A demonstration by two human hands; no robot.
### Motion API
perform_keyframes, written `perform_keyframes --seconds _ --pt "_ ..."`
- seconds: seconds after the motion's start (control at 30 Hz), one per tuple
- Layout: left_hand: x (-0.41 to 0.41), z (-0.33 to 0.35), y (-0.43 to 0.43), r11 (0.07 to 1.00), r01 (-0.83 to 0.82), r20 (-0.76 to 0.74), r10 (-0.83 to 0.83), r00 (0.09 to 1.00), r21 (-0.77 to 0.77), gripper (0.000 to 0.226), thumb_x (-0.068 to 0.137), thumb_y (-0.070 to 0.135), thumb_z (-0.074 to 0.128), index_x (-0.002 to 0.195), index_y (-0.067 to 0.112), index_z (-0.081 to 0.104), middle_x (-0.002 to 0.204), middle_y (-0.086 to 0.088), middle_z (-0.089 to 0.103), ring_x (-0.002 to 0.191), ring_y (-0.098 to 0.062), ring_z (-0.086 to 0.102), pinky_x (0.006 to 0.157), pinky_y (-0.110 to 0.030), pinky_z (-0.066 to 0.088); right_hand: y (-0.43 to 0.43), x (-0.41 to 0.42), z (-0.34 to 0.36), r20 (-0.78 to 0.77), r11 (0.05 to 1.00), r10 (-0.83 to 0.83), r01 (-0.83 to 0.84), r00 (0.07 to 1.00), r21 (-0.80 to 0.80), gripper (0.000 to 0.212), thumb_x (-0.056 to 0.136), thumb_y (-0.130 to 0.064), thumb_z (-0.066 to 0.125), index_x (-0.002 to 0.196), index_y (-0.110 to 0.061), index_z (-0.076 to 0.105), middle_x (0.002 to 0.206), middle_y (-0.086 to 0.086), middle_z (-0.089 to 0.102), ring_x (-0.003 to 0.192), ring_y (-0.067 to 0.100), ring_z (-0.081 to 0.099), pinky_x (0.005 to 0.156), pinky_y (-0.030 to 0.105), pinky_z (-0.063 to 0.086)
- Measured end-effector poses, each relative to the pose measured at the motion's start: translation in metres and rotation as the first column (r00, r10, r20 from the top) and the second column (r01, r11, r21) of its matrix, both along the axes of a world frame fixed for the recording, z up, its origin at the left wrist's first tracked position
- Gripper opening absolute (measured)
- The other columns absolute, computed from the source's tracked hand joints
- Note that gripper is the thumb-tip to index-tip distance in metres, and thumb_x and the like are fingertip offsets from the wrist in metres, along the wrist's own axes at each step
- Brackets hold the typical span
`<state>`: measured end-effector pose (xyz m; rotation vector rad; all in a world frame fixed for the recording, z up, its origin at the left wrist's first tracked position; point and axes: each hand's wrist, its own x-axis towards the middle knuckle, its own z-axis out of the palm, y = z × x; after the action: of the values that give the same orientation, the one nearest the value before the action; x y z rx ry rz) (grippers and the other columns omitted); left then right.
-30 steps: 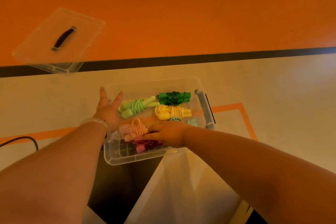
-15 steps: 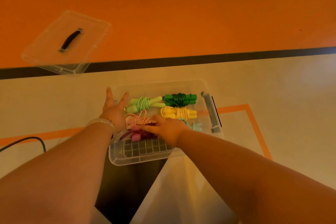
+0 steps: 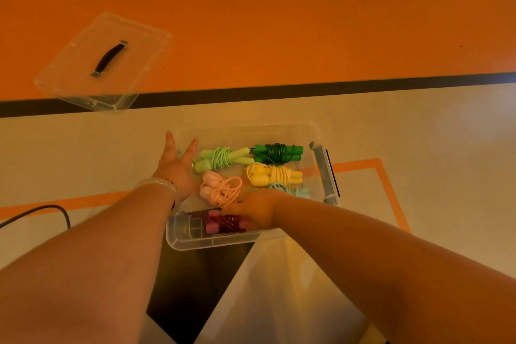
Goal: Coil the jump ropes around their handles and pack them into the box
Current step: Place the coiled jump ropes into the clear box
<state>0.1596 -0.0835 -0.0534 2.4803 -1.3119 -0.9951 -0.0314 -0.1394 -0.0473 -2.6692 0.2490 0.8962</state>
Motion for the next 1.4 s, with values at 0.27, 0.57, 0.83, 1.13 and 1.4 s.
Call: perform_keyframes --seconds 0.27,0.57,0.83,1.13,1.4 --pt "-0.001 -0.002 -0.003 1.000 -0.010 -0.004 0.010 1.000 -0.019 0.089 0.086 -0.017 0.037 0.152 0.037 0.010 0.155 0.004 -0.033 0.149 -0.025 -0.004 0.118 -0.038 0.020 0.000 0.010 -0.016 -0.023 0.969 -0.184 0.178 0.983 -0.171 0.075 0.094 -0.007 0.055 0.151 -0.037 0.017 0.148 0.018 0.029 0.122 0.039 0.048 0.073 0.037 0.045" --pt "0.015 -0.003 0.007 0.998 0.031 -0.008 -0.032 0.999 -0.061 0.092 0.091 -0.003 0.046 0.149 0.042 -0.009 0.153 0.003 -0.036 0.148 -0.028 0.013 0.102 -0.033 0.038 -0.021 -0.037 0.004 0.491 0.817 -0.425 0.555 0.761 -0.154 0.054 0.089 -0.051 0.045 0.136 -0.024 0.051 0.136 0.011 0.049 0.129 0.034 0.040 0.102 0.054 0.038" --pt "0.010 -0.007 0.004 1.000 0.019 -0.028 -0.019 0.999 -0.023 0.098 0.086 -0.019 0.037 0.149 0.042 -0.005 0.154 -0.004 -0.034 0.147 -0.030 0.015 0.093 -0.032 0.044 -0.052 -0.085 0.005 0.188 0.358 -0.903 0.918 0.386 -0.169 0.087 0.093 0.001 0.042 0.151 -0.038 -0.011 0.160 0.002 -0.019 0.140 0.032 0.031 0.097 0.038 0.048" --pt "0.036 0.016 -0.011 0.998 0.007 -0.059 -0.011 0.998 -0.059 0.097 0.086 -0.021 0.034 0.149 0.045 0.000 0.153 -0.002 -0.037 0.149 -0.026 0.007 0.096 -0.030 0.043 -0.071 -0.062 0.026 0.262 0.323 -0.908 0.945 0.326 -0.057 0.089 0.087 0.015 0.038 0.154 -0.029 -0.001 0.161 -0.005 -0.015 0.140 0.028 0.028 0.102 0.034 0.043" --pt "0.098 0.088 -0.037 0.989 -0.007 -0.069 -0.004 0.998 -0.146 0.096 0.086 -0.021 0.035 0.148 0.046 0.005 0.155 0.000 -0.033 0.148 -0.023 0.011 0.075 -0.024 0.041 -0.097 0.003 0.095 0.298 0.318 -0.891 0.940 0.341 -0.127 0.084 0.089 0.011 0.039 0.154 -0.022 -0.002 0.161 -0.004 -0.014 0.138 0.027 0.029 0.107 0.034 0.037"
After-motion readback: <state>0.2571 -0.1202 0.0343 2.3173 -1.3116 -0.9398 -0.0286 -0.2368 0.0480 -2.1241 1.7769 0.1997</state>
